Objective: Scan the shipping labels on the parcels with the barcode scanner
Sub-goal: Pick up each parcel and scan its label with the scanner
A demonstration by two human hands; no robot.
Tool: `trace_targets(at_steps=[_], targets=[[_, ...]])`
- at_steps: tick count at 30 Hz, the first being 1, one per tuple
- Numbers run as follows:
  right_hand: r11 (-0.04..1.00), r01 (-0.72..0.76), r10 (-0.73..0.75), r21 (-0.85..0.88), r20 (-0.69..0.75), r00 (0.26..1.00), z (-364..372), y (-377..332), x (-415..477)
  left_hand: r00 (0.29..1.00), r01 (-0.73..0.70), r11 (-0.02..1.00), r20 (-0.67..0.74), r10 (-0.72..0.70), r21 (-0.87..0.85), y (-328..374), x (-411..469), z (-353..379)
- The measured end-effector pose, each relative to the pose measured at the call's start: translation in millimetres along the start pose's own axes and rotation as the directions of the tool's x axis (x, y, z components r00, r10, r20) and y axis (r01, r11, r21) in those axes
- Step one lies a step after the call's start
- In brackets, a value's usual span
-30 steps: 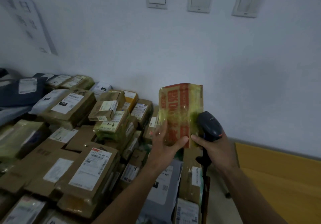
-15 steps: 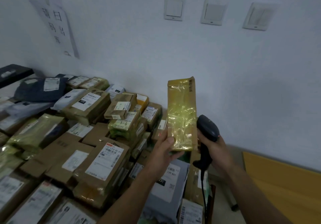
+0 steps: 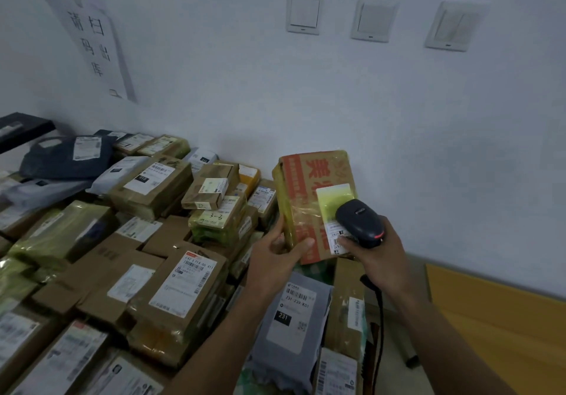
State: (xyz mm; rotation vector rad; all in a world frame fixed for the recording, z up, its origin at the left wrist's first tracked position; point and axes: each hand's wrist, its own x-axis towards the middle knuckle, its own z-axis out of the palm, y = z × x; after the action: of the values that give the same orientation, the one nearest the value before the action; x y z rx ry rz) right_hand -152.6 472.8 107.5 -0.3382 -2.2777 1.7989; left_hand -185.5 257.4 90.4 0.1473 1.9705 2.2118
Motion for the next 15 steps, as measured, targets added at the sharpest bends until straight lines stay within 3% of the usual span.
trace_targets(at_steps=[15], targets=[[0.974, -0.077, 0.098, -0.213, 0.089, 0.991, -11, -4, -12, 0.989, -0.015, 0.999, -0.148, 0.021, 0.038, -15, 42, -30]])
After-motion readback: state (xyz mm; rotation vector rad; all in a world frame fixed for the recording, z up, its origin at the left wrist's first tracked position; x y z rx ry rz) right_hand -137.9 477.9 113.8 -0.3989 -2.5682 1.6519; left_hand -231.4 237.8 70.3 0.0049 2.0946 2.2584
